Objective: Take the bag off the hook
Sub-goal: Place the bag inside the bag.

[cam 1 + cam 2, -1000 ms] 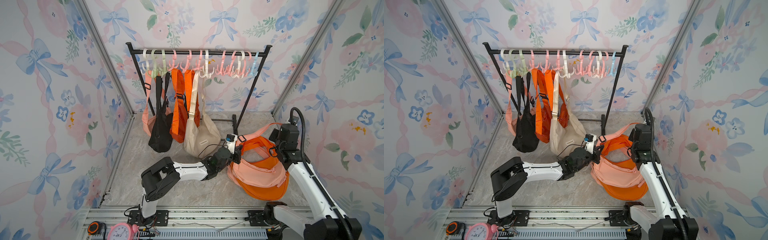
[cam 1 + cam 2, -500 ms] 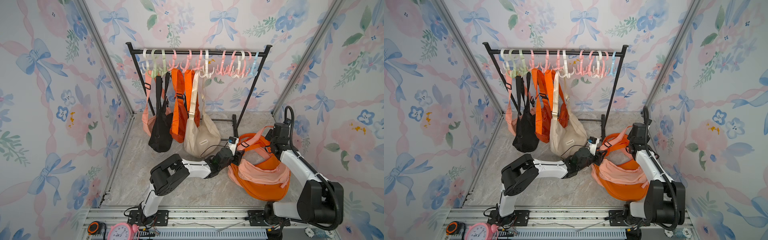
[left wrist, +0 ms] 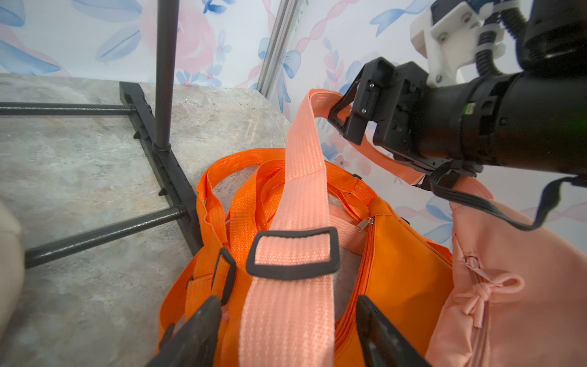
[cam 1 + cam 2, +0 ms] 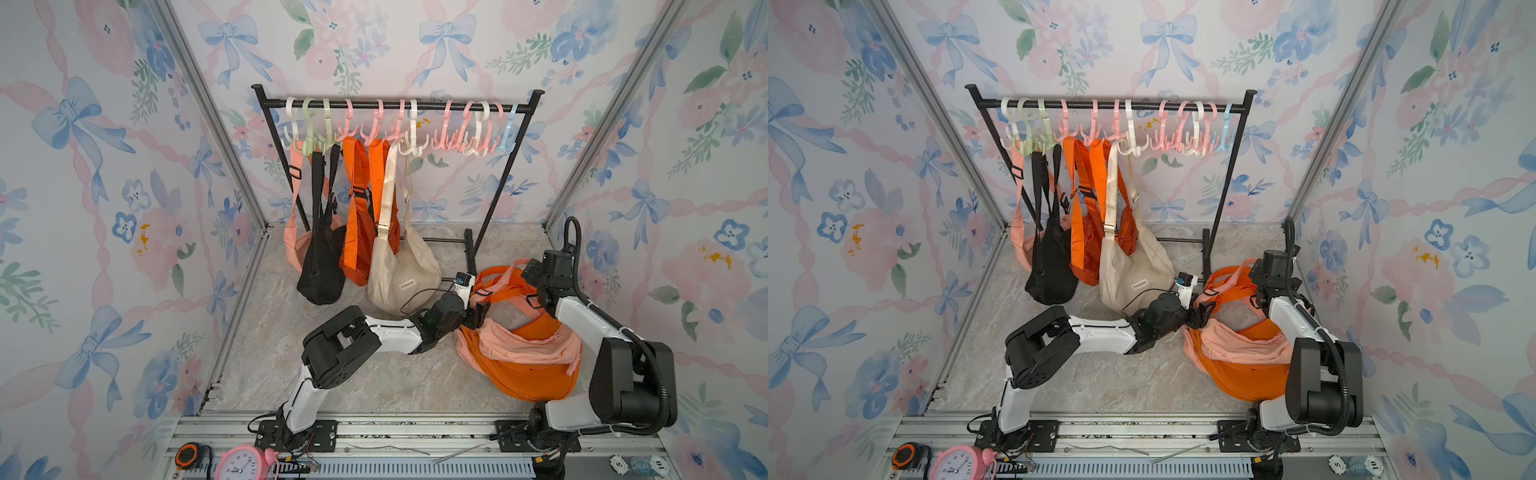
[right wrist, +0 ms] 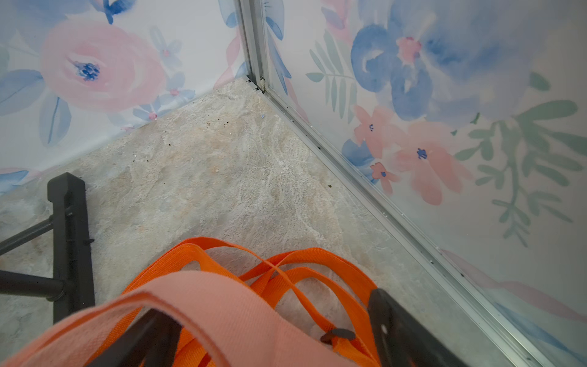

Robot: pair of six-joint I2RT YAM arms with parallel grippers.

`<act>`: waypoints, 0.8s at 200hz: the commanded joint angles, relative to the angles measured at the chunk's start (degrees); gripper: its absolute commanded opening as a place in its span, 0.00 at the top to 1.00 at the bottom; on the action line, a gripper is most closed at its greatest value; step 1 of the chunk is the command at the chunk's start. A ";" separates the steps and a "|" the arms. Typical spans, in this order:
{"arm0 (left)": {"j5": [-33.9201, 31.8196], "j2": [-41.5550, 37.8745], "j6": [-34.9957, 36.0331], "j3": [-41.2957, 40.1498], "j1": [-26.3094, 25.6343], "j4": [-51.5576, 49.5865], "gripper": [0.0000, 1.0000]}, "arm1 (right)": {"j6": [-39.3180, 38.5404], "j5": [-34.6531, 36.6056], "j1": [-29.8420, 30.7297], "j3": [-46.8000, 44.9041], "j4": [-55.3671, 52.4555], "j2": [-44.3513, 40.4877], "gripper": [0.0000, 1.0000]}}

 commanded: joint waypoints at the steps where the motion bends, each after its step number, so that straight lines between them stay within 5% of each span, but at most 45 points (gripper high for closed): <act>1: -0.81 0.18 -0.28 0.80 0.29 -2.18 0.27 | 0.22 -0.23 -0.72 0.04 0.28 0.39 0.03; 160: -0.11 -13.24 4.00 1.73 4.13 -11.39 0.20 | -3.01 -3.22 2.89 4.10 -7.08 -4.51 0.03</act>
